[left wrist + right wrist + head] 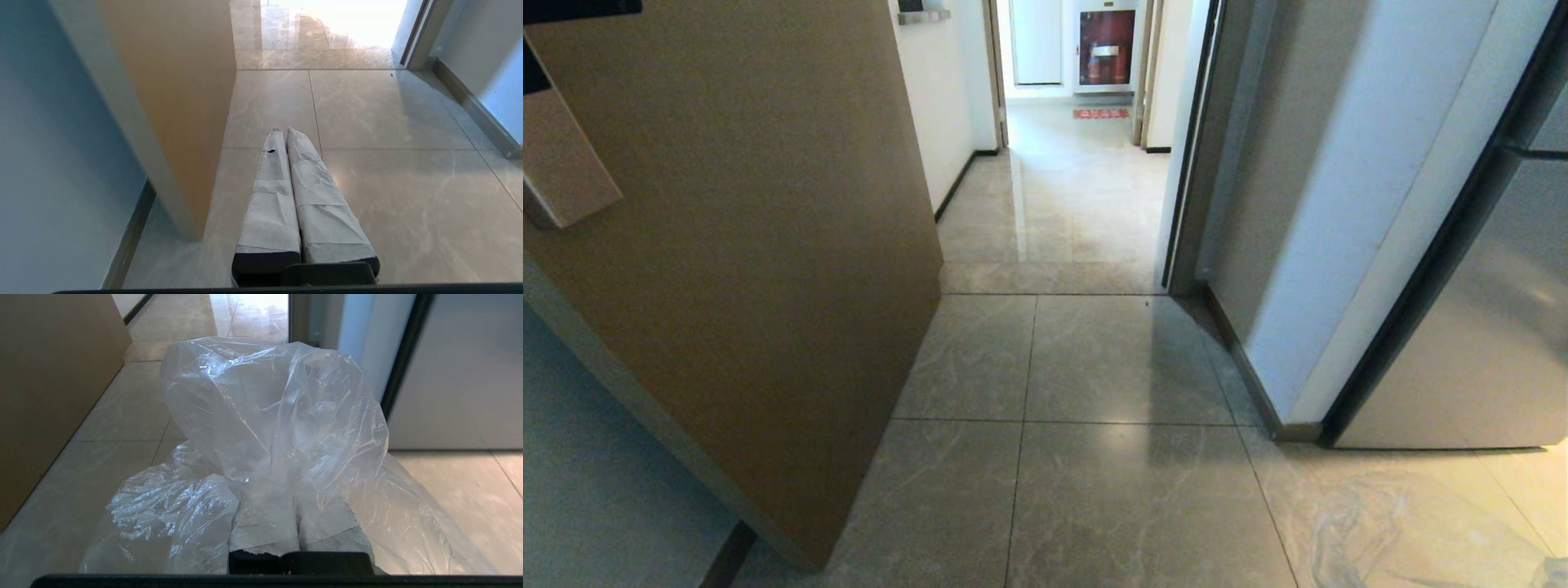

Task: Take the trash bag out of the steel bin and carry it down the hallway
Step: Put the trash bag at the door

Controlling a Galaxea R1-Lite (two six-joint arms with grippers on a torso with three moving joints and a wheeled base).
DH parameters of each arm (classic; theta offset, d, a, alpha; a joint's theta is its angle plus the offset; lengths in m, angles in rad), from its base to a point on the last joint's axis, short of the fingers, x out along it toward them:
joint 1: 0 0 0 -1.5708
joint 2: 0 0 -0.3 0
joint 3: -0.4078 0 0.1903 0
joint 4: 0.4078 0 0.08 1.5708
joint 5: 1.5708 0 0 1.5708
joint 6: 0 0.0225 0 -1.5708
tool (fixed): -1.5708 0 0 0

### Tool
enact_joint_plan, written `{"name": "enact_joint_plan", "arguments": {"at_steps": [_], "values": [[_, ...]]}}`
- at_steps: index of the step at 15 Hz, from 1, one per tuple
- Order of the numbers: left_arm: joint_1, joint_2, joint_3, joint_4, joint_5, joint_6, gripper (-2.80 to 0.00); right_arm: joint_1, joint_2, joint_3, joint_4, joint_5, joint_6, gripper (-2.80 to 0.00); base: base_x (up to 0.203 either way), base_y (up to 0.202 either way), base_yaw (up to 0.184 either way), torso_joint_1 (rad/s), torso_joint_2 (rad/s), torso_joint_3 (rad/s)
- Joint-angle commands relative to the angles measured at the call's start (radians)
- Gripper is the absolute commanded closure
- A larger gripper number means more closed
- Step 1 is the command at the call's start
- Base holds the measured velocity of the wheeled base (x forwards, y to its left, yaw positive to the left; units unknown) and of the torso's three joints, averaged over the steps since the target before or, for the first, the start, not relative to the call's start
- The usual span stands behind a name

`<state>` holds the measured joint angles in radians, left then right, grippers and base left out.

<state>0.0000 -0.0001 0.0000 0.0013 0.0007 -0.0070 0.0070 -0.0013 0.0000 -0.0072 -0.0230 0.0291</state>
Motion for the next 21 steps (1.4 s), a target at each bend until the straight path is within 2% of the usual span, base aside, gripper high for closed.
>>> {"name": "enact_joint_plan", "arguments": {"at_steps": [1, 21], "values": [[0.000, 0.000, 0.001, 0.000, -0.001, 0.000, 0.00, 0.001, 0.001, 0.003, 0.000, 0.000, 0.001, 0.00, 0.193, 0.000, 0.002, 0.000, 0.00, 0.002], [0.000, 0.000, 0.001, 0.000, 0.001, -0.001, 0.00, 0.001, 0.001, 0.003, 0.000, 0.000, 0.000, 0.00, 0.193, 0.000, 0.001, 0.002, 0.00, 0.003]]}}
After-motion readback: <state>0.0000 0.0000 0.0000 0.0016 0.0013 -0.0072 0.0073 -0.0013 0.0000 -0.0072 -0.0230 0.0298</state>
